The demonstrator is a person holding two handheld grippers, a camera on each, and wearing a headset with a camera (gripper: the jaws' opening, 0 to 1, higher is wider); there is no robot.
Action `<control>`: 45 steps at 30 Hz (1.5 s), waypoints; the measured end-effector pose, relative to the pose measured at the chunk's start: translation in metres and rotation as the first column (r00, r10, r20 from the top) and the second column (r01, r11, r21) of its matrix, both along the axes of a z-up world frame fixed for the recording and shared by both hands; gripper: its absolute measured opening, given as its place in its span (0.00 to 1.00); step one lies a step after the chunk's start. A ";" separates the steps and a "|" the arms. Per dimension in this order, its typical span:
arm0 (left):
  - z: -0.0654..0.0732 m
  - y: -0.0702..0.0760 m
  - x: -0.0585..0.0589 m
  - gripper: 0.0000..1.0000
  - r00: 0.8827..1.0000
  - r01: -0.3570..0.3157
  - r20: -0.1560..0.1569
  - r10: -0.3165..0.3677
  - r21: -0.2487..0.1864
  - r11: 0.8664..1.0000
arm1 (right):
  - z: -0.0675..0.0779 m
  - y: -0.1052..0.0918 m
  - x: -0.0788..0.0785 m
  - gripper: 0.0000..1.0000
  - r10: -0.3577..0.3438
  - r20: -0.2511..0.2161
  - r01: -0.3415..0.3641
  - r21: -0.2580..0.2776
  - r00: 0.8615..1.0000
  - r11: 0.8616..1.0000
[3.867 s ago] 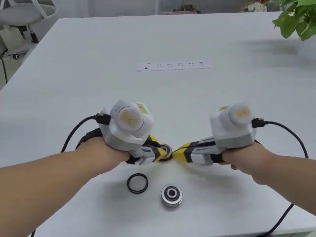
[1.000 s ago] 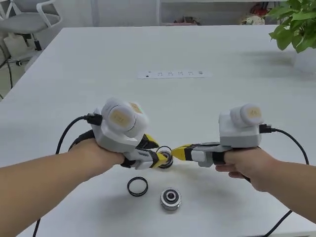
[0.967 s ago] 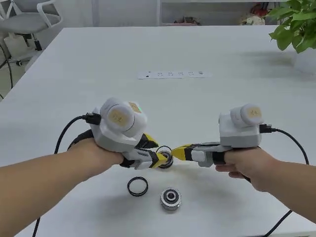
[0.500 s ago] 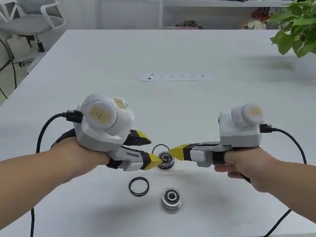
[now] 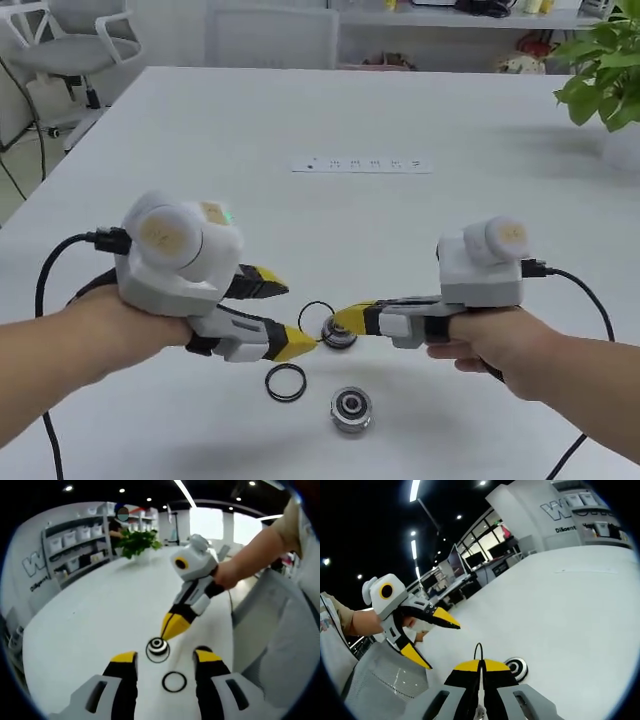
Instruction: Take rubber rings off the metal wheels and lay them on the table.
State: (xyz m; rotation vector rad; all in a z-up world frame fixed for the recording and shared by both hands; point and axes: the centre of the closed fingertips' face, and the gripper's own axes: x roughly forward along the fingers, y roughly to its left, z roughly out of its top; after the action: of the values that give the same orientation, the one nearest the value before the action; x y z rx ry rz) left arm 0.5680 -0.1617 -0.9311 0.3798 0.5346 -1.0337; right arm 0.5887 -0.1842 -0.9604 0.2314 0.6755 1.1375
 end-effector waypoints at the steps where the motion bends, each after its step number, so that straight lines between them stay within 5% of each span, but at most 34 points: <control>1: 0.000 0.001 -0.001 0.47 1.000 0.000 0.000 0.000 -0.001 1.000 | 0.000 0.001 -0.001 0.00 0.004 -0.001 -0.004 0.000 1.000 1.000; 25: -0.016 0.033 -0.028 0.62 0.999 -0.030 -0.043 0.030 0.013 0.999 | -0.020 0.023 -0.024 0.00 0.084 -0.049 -0.085 -0.023 0.995 0.996; 45: -0.027 0.043 -0.034 0.64 0.996 -0.052 -0.069 0.053 0.013 0.999 | -0.039 0.032 -0.039 0.00 0.116 -0.126 -0.122 -0.043 0.985 0.992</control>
State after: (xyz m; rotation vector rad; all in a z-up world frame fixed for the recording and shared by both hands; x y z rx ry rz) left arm 0.5339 -0.1188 -0.9577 0.3389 0.6097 -0.9965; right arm 0.5498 -0.1519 -0.9989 0.2227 0.8358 1.2258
